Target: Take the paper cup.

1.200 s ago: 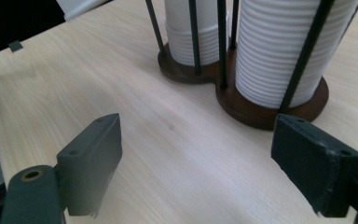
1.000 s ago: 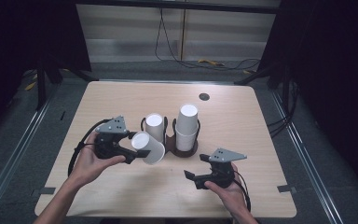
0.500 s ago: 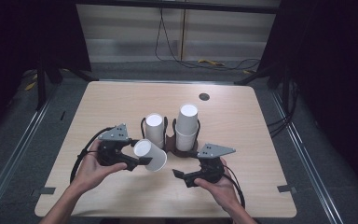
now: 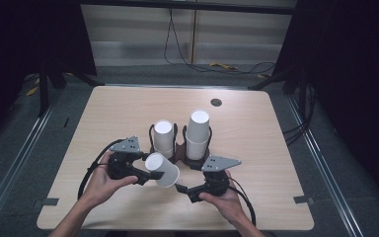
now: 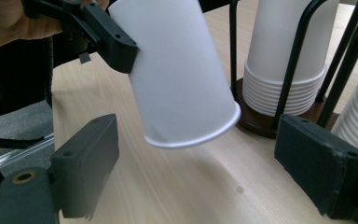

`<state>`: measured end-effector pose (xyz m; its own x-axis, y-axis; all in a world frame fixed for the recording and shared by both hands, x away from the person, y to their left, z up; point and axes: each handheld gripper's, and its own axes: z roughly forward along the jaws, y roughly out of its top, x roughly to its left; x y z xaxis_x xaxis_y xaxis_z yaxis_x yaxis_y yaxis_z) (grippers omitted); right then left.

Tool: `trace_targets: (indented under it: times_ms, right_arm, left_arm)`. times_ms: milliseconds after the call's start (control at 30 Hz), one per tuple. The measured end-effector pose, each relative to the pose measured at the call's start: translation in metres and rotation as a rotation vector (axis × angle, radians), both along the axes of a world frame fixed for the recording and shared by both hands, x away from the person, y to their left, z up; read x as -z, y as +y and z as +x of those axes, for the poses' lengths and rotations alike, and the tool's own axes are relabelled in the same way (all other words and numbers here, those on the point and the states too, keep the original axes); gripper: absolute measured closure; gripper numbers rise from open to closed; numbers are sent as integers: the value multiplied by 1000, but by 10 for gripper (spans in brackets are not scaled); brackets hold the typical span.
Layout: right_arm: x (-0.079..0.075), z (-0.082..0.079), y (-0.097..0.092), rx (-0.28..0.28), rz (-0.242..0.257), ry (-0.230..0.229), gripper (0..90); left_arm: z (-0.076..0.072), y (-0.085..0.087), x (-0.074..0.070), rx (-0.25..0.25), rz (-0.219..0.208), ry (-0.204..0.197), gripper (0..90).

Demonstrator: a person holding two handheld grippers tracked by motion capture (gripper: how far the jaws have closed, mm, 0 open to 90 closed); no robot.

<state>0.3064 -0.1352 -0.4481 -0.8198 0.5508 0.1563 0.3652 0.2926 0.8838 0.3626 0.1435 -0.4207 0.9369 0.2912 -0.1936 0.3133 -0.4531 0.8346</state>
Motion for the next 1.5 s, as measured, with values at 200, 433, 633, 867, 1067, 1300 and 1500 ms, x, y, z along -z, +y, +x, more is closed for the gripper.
trace_targets:
  times_ms: [200, 433, 633, 867, 1067, 1300, 1500]
  right_arm:
    - [3, -1, 2, -27, 7, -4, 136]
    - [7, -3, 8, -66, -2, -20, 150]
    - [10, -2, 13, -83, -5, -35, 140]
    - [12, -3, 17, -104, -4, -46, 159]
    - [13, -2, 18, -115, 0, -53, 214]
    - [13, -2, 17, -132, -9, -46, 235]
    - [13, -1, 16, -139, -27, -41, 251]
  left_arm:
    - [-6, -8, 0, 35, -14, 16, 324]
    - [-11, -17, -3, 63, -21, 15, 324]
    - [-13, -20, -5, 88, -30, 23, 324]
    - [-15, -24, -5, 102, -37, 34, 324]
    - [-17, -26, -5, 112, -41, 37, 323]
    - [-15, -23, -3, 121, -39, 42, 328]
    - [-13, -22, 1, 130, -32, 59, 329]
